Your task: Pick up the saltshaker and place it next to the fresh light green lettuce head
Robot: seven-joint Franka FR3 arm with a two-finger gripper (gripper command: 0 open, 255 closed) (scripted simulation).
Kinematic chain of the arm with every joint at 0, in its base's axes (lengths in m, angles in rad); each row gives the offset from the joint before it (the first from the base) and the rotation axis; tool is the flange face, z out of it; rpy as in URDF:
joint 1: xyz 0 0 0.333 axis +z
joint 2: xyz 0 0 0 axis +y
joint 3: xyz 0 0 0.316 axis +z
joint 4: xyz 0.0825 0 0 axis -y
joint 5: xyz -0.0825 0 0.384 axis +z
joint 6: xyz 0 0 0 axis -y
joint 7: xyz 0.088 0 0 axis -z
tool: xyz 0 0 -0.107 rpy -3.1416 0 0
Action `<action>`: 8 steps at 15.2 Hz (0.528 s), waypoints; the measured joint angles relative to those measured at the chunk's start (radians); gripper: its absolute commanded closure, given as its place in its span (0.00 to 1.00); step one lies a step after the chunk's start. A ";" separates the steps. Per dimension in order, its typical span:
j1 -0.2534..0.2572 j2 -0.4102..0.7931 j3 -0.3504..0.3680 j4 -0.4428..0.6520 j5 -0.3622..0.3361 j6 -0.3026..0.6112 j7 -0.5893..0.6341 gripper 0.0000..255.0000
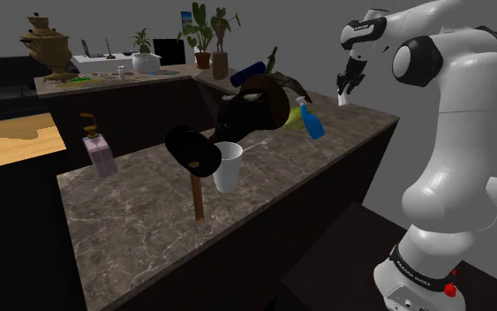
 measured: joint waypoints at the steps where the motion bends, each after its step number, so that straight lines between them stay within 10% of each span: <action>1: -0.001 0.003 0.000 -0.007 0.001 0.010 -0.002 1.00; 8: 0.005 0.004 0.003 -0.102 0.006 0.105 -0.011 1.00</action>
